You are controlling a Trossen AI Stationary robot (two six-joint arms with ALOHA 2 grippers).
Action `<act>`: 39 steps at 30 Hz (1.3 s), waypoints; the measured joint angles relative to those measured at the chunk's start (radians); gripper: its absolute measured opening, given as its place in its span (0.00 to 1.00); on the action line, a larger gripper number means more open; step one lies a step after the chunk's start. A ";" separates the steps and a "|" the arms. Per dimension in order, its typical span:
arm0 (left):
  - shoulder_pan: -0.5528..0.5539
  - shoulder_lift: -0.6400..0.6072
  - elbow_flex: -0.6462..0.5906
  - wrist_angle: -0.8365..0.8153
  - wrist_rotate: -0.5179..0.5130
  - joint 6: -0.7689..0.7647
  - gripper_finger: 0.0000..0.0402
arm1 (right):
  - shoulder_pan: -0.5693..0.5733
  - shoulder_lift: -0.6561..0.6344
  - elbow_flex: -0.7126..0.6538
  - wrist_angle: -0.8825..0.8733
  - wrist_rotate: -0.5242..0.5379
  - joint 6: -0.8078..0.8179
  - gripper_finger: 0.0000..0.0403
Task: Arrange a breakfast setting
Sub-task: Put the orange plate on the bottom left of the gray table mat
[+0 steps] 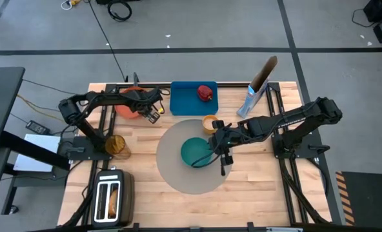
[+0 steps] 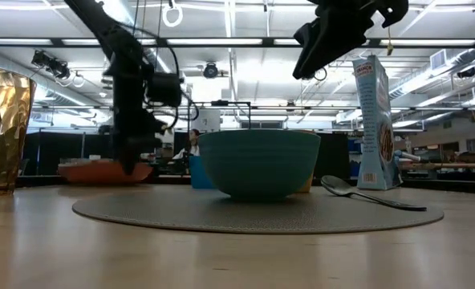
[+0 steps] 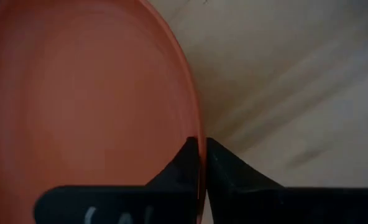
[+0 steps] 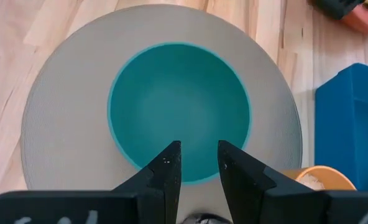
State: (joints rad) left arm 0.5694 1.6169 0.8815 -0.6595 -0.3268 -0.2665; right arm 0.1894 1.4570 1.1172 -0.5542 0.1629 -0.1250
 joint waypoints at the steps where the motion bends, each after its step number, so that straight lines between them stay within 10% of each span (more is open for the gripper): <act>1: -0.016 -0.014 0.021 -0.035 -0.002 -0.002 0.04 | 0.000 0.000 0.000 -0.006 0.000 -0.001 0.28; 21: -0.555 -0.108 0.640 -0.712 -0.005 -0.017 0.04 | 0.000 -0.114 0.000 -0.218 0.160 0.122 0.28; 39: -1.162 -0.096 0.768 -0.580 0.012 -0.020 0.05 | 0.137 -0.315 0.000 -0.234 0.142 0.291 0.28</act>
State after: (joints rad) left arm -0.5923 1.5213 1.6499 -1.2395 -0.3145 -0.2869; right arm 0.3267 1.1416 1.1175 -0.7883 0.3046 0.1661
